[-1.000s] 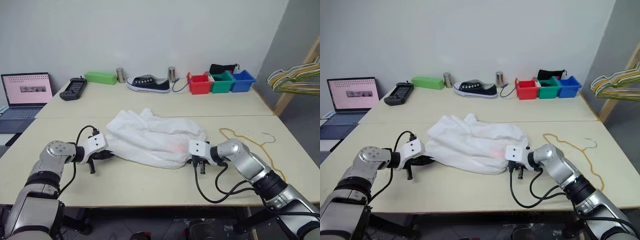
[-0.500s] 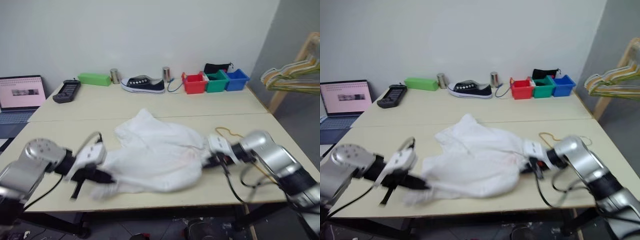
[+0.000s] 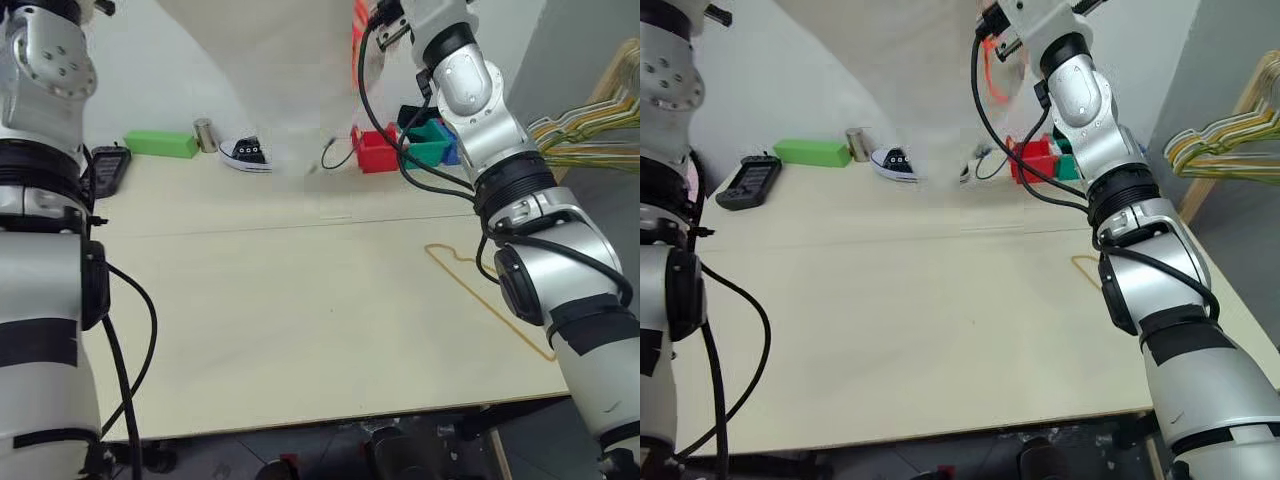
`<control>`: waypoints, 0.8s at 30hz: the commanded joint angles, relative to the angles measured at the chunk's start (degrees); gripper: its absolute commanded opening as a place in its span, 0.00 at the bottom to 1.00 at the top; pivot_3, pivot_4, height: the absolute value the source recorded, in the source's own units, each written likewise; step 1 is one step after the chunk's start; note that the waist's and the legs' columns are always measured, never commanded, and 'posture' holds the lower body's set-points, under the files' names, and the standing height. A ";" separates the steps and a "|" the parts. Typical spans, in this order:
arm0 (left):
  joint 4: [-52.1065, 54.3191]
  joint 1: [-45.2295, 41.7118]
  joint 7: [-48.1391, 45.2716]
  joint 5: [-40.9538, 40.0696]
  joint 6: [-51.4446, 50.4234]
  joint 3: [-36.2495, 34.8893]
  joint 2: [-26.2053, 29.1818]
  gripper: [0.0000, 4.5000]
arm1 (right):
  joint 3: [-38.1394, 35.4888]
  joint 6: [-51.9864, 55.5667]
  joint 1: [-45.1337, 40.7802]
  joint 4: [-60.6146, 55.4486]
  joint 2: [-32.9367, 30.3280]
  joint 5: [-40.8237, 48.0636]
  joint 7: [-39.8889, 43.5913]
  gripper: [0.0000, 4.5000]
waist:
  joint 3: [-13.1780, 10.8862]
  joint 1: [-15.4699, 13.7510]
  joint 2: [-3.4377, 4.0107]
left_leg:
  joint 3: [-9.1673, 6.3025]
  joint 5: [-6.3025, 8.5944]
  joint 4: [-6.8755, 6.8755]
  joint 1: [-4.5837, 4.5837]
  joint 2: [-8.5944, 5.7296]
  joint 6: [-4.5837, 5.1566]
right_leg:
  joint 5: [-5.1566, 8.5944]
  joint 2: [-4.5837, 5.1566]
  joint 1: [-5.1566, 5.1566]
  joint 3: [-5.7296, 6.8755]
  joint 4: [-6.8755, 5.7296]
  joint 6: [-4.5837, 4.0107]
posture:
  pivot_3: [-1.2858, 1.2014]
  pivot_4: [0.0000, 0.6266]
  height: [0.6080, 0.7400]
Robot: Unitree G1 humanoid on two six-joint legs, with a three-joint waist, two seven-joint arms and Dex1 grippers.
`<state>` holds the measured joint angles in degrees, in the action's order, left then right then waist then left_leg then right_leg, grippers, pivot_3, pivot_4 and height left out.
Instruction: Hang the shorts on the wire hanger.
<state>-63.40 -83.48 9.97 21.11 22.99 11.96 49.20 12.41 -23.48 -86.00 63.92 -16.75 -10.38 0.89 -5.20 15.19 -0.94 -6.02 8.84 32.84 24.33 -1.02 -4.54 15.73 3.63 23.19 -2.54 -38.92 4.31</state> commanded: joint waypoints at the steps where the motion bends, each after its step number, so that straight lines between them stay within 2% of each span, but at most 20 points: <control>1: 4.17 16.26 -25.14 -8.55 -7.40 -3.32 0.92 0.00 | 1.47 4.58 10.07 -0.34 1.45 1.58 19.50 0.08 | 0.48 0.15 0.25 | 0.01 0.03 0.00 -0.05 -0.09 0.08 | 0.02 0.04 -0.07 -0.01 0.02 0.03 | 0.47 0.00 1.00; 3: 16.78 29.47 -36.98 -13.14 -14.04 -3.59 2.48 0.00 | 2.30 9.24 15.42 -3.44 1.45 2.39 28.34 0.08 | 0.45 0.43 0.26 | 0.03 -0.01 0.06 -0.35 -0.21 0.18 | 0.04 0.12 -0.40 -0.09 -0.05 0.04 | 0.47 0.00 1.00; 6: 45.25 54.38 -50.95 -22.84 -31.30 -6.23 7.29 0.00 | 2.34 15.05 24.28 -9.94 1.46 3.69 35.14 0.08 | 0.46 1.49 0.23 | -0.10 -0.20 0.10 -0.14 -0.22 0.46 | 0.03 0.11 -0.28 -0.16 -0.08 0.01 | 0.47 0.00 1.00; 8: 57.90 66.29 -54.91 -26.66 -40.39 -9.23 9.52 0.00 | 3.66 17.09 29.40 -14.40 1.00 2.25 36.65 0.08 | 0.46 1.28 0.18 | -0.19 -0.22 0.20 0.03 -0.19 0.46 | -0.06 0.05 -0.11 -0.20 -0.21 -0.16 | 0.47 0.00 1.00; 10: 65.86 74.54 -56.55 -28.34 -46.25 -12.14 11.32 0.00 | 4.19 20.59 33.66 -19.63 0.64 1.96 38.26 0.08 | 0.46 0.79 0.17 | -0.37 -0.29 0.22 0.19 -0.08 0.54 | -0.12 -0.12 0.01 -0.14 -0.25 -0.26 | 0.47 0.00 1.00; 13: 71.86 81.92 -57.27 -29.13 -50.69 -15.46 13.02 0.00 | 7.12 25.59 41.41 -31.47 -1.86 1.41 44.43 0.08 | 0.40 -0.45 0.27 | -0.52 -0.47 0.20 -0.15 0.02 0.83 | -0.22 -0.34 -0.31 0.03 -0.28 -0.45 | 0.47 0.00 1.00; 14: 73.11 83.65 -57.73 -28.96 -51.44 -16.21 13.61 0.00 | 8.26 27.62 44.10 -36.10 -3.12 1.40 46.92 0.08 | 0.41 -0.94 0.25 | -0.56 -0.50 0.13 -0.72 0.19 0.91 | -0.09 -0.52 -0.96 0.14 -0.08 -0.34 | 0.47 0.00 1.00; 16: 74.80 86.02 -58.54 -28.65 -52.21 -17.34 14.46 0.00 | 10.18 31.33 48.55 -44.55 -5.67 1.70 51.24 0.08 | 0.46 -1.49 0.25 | -0.47 -0.24 0.11 -1.62 0.48 0.53 | 0.32 -0.58 -1.89 0.29 0.00 -0.99 | 0.48 0.01 1.00; 17: 75.39 87.20 -59.30 -28.24 -51.91 -17.42 15.21 0.00 | 11.06 32.94 50.59 -48.20 -7.07 1.45 52.72 0.08 | 0.46 -1.87 0.25 | -0.44 -0.19 0.11 -1.75 0.55 0.44 | 0.37 -0.56 -1.95 0.39 0.02 -1.07 | 0.48 0.01 1.00; 20: 77.91 90.68 -62.20 -27.91 -51.71 -17.19 16.96 0.00 | 12.61 35.95 54.49 -54.67 -9.56 0.22 54.00 0.08 | 0.47 -2.60 0.24 | -0.42 -0.15 0.18 -1.59 0.73 0.38 | 0.41 -0.29 -1.70 0.72 0.38 -1.16 | 0.48 0.01 1.00; 24: 81.92 95.40 -66.16 -28.63 -52.32 -17.17 18.80 0.00 | 12.33 38.39 56.07 -56.58 -9.87 -0.64 52.57 0.08 | 0.57 -3.23 0.19 | -0.45 -0.15 0.10 -1.40 0.69 0.38 | 0.37 -0.16 -1.83 1.01 0.71 -1.12 | 0.47 0.02 1.00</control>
<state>15.44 10.74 -53.99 -7.28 -29.18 -3.80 66.35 25.73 14.08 -29.80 10.14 -26.07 -10.56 53.93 -4.63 11.96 -0.75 -6.44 8.68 32.94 22.92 -0.34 -4.15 16.07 3.47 21.36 -1.55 -38.20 3.23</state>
